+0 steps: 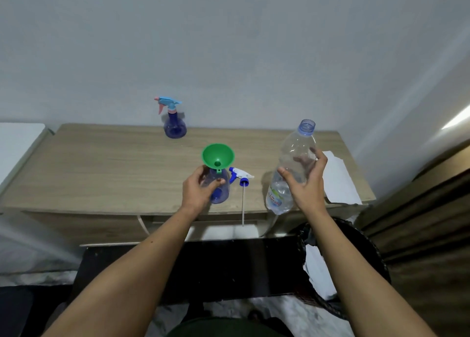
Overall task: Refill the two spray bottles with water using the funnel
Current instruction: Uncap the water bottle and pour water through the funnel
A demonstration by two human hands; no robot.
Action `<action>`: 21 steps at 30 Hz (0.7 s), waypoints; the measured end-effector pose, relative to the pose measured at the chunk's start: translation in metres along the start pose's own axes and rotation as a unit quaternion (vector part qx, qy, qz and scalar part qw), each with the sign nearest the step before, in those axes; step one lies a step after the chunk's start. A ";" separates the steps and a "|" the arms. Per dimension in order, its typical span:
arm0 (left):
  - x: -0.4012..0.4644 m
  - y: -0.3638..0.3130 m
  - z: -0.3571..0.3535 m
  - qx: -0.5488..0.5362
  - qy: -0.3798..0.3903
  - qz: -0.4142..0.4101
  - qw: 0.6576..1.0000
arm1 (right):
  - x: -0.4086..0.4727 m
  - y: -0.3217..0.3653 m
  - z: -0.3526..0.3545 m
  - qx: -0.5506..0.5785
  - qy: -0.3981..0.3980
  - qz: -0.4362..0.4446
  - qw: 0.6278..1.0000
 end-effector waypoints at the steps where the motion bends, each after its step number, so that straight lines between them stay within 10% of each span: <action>1: 0.000 0.001 0.000 0.000 -0.001 -0.001 1.000 | -0.002 0.004 0.000 -0.008 0.002 0.008 1.000; 21: 0.006 -0.002 0.004 -0.007 0.052 -0.026 0.998 | -0.025 0.060 -0.036 -0.128 0.139 -0.025 0.982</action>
Point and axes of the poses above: each hand's wrist, its own x-axis towards the middle knuckle, its own z-axis out of the back of the hand, y = z × x, the point moved 3 cm from there along x, towards the middle knuckle, and after that the axes turned 12 degrees about x, right-handed, at the moved point
